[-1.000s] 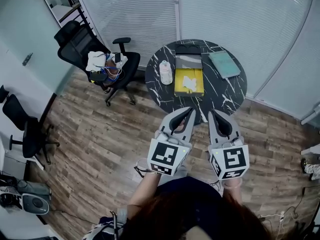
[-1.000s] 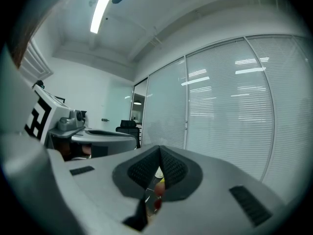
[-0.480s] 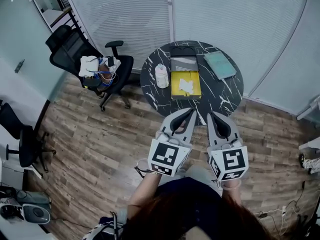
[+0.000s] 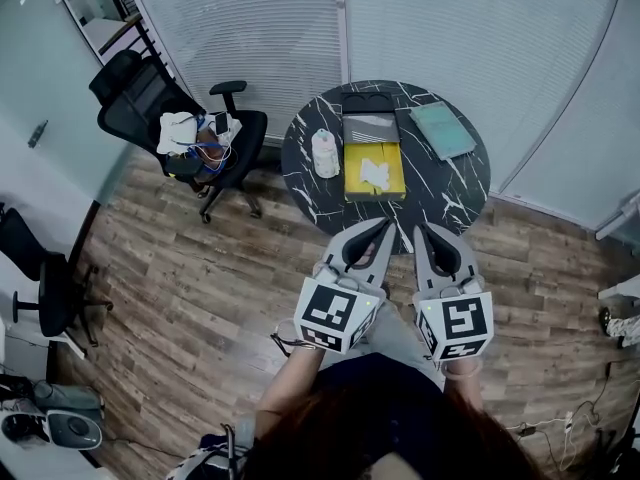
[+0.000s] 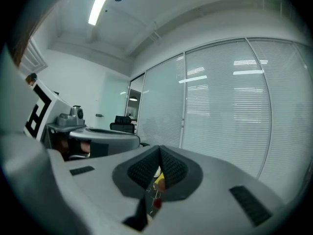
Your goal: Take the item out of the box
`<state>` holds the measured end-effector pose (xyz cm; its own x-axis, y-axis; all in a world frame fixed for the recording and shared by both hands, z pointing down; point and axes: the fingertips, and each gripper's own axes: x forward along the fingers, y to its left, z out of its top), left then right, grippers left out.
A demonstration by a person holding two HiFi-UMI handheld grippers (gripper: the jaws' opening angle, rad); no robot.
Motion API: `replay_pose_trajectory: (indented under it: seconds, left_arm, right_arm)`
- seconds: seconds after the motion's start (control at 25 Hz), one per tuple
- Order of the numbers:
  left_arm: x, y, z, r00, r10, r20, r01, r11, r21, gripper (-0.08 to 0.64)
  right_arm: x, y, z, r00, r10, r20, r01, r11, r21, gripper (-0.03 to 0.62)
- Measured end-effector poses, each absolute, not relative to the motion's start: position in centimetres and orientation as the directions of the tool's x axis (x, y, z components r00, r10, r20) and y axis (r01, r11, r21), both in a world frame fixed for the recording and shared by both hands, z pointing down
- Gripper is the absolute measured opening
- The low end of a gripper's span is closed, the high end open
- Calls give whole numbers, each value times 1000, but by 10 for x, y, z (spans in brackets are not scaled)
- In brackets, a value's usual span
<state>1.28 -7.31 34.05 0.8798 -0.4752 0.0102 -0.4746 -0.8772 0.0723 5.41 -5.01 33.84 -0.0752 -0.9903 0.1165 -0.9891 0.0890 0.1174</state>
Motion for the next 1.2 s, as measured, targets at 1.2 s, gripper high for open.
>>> replay_pose_trajectory:
  seconds: [1.2]
  left_arm:
    - [50,-180,349,842,-535,74,-537,-844,13,26]
  right_arm:
    - [96,-163,353,-151,-975,165,-980,169,103,25]
